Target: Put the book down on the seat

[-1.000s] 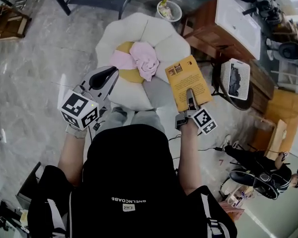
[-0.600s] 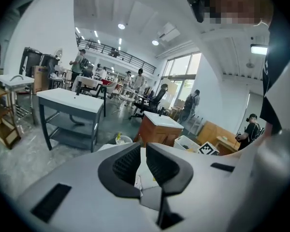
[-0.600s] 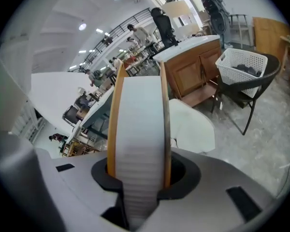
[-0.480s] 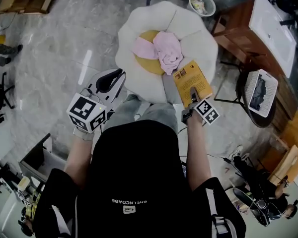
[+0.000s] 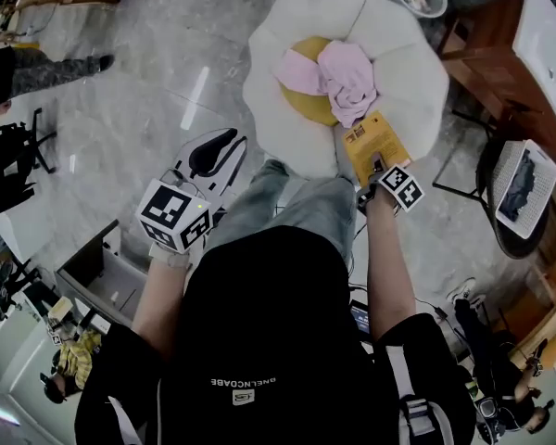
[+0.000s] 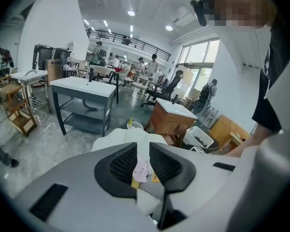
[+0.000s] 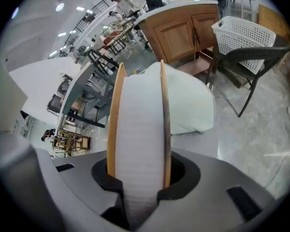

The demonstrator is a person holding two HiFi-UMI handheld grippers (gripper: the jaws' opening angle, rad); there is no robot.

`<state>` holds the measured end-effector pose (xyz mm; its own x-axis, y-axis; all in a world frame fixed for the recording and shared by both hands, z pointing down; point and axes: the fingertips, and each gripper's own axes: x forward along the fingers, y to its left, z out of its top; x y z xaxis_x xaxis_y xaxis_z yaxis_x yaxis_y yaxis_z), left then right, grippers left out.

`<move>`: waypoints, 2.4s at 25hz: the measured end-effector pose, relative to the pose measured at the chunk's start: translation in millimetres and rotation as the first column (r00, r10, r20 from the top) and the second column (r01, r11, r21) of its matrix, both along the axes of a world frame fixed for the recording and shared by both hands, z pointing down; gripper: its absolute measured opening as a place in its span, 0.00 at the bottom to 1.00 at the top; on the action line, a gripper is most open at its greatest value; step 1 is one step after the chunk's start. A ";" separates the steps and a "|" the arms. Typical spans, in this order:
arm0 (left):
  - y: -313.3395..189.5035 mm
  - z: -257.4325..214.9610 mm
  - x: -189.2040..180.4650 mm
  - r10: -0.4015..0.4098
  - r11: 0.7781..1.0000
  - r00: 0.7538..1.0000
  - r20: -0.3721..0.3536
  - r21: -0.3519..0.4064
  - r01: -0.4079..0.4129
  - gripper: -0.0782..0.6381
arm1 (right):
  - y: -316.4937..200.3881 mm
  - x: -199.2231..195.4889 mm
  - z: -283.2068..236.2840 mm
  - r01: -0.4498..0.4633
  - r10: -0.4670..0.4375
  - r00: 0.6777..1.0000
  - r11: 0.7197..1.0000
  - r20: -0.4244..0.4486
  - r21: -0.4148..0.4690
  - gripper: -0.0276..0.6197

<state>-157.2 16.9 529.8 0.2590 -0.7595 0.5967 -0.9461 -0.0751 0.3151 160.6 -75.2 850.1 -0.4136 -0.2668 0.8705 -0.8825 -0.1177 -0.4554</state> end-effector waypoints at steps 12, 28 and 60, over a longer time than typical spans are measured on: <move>24.3 47.5 18.6 -0.024 0.997 1.000 -0.001 -0.078 0.024 0.21 | -4.8 13.1 110.3 0.012 -0.020 0.996 0.996 -0.091 -0.091 0.29; 48.9 95.2 18.2 -0.079 0.985 0.996 -0.048 -0.160 0.070 0.21 | -3.9 -3.6 179.5 -0.008 -0.006 0.993 0.993 -0.122 -0.114 0.29; 76.5 101.8 -14.8 -0.117 0.980 0.989 -0.095 -0.170 0.100 0.23 | 0.4 -13.8 175.8 0.031 -0.072 0.979 0.978 -0.190 -0.208 0.39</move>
